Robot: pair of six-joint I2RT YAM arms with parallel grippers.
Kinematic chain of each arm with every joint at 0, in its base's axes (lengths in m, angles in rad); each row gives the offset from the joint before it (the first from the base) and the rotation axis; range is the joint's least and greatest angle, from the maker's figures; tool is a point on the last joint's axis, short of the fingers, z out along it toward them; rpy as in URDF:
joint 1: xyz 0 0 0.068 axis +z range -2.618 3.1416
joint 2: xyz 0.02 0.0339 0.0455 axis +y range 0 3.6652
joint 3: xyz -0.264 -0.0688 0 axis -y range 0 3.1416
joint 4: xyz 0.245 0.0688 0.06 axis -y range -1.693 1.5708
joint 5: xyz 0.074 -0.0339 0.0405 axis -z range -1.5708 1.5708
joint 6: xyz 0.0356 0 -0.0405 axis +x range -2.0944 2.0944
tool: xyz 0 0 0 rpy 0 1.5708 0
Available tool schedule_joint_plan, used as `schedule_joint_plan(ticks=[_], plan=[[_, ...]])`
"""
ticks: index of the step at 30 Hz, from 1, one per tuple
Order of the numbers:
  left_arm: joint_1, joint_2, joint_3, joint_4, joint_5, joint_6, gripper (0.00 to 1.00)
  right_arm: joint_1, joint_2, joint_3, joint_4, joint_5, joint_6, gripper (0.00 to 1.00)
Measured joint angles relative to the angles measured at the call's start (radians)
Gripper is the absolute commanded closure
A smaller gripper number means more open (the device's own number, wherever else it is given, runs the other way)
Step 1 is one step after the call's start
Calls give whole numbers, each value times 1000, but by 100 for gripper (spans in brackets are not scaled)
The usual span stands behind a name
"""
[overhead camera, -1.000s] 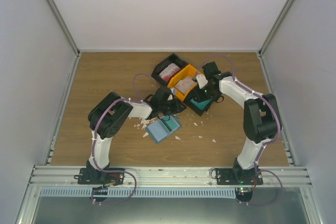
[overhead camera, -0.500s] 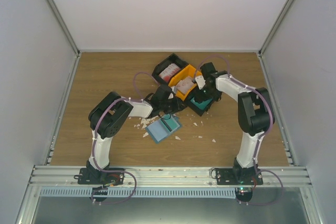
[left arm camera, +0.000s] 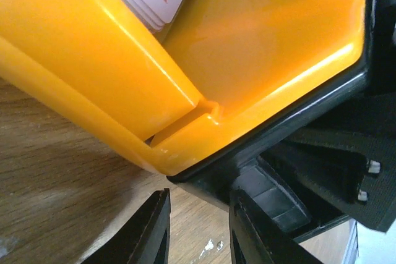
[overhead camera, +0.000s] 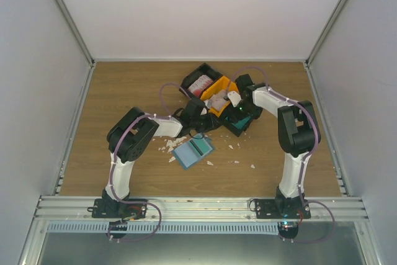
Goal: Put the credit cards into the card holder
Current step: Pick up the credit card from the storage box.
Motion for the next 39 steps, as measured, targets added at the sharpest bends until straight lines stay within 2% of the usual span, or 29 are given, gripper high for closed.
schedule_joint_plan(ticks=[4, 8, 18, 30, 39], plan=[[0, 6, 14, -6, 4, 7, 73, 0, 9, 6, -12, -47, -18, 64], [3, 11, 31, -27, 23, 15, 74, -13, 10, 10, -14, -69, -21, 69], [6, 16, 40, -41, 43, 22, 74, -24, 3, 9, -12, -93, -10, 73], [6, 17, 43, -44, 43, 22, 75, -14, -109, -42, -16, -196, 12, 77], [6, 21, 47, -38, 40, 22, 75, 8, -115, -83, -30, -226, 19, 74]])
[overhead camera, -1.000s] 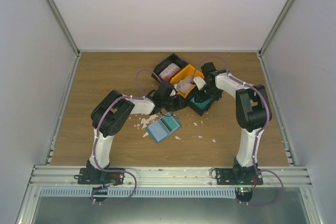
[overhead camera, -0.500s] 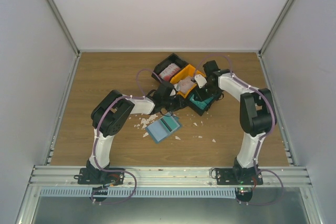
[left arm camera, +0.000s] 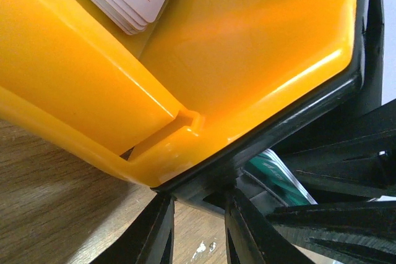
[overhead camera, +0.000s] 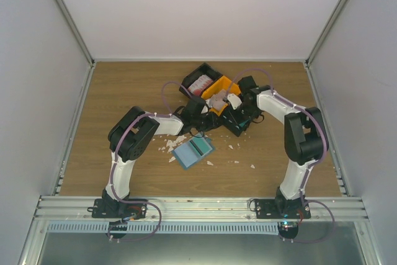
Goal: Put the credit cards into the card holder
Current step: Pick up the credit card from the storage box.
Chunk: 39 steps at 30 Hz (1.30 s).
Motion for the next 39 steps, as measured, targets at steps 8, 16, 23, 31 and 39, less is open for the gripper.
schedule_joint_plan(ticks=[8, 16, 23, 31, 39], plan=[[0, 0, 0, 1, 0, 0, 75, 9, -6, -5, -2, 6, 15, 60], [0, 0, 0, 1, -1, 0, 75, 17, -6, -5, -8, 0, 13, 54], [2, 0, -1, 1, 4, -2, 79, 32, 14, -5, 5, 31, -5, 57], [7, 0, -1, 1, 6, -2, 79, 34, 9, -5, 8, 47, -5, 64], [9, 0, -1, 1, 8, -1, 79, 34, -5, -5, 11, 57, -1, 69]])
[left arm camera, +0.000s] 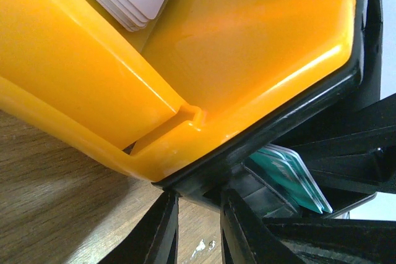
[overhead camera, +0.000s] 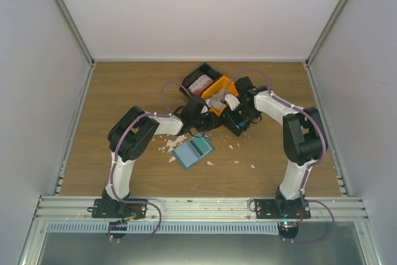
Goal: Put the credit cards into the card holder
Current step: Pick up the credit card from the storage box.
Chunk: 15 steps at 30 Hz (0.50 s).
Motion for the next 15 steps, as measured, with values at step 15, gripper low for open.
schedule_joint_plan(ticks=[15], plan=[[0, 0, 0, 0, -1, 1, 79, 5, -39, -6, 0, 1, 0, 73]])
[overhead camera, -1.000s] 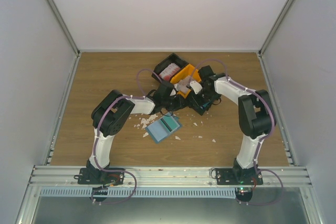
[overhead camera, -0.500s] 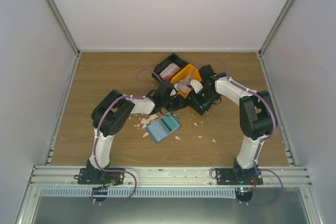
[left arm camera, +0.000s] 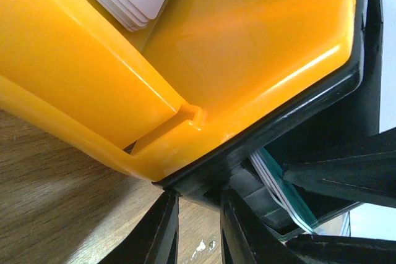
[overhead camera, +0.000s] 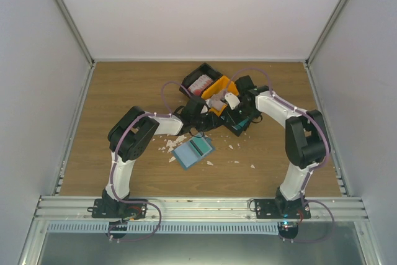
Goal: Put the credit cards into the card holder
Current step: Pick up the credit card from the storage box.
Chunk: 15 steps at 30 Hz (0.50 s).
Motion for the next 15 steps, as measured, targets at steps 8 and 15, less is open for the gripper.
schedule_joint_plan(ticks=[8, 15], plan=[[0, 0, 0, 0, 0, 0, 79, 4, -8, 0, 6, 1, 2, 84], [0, 0, 0, 0, 0, 0, 79, 3, -8, 0, 31, 53, 16, 99]])
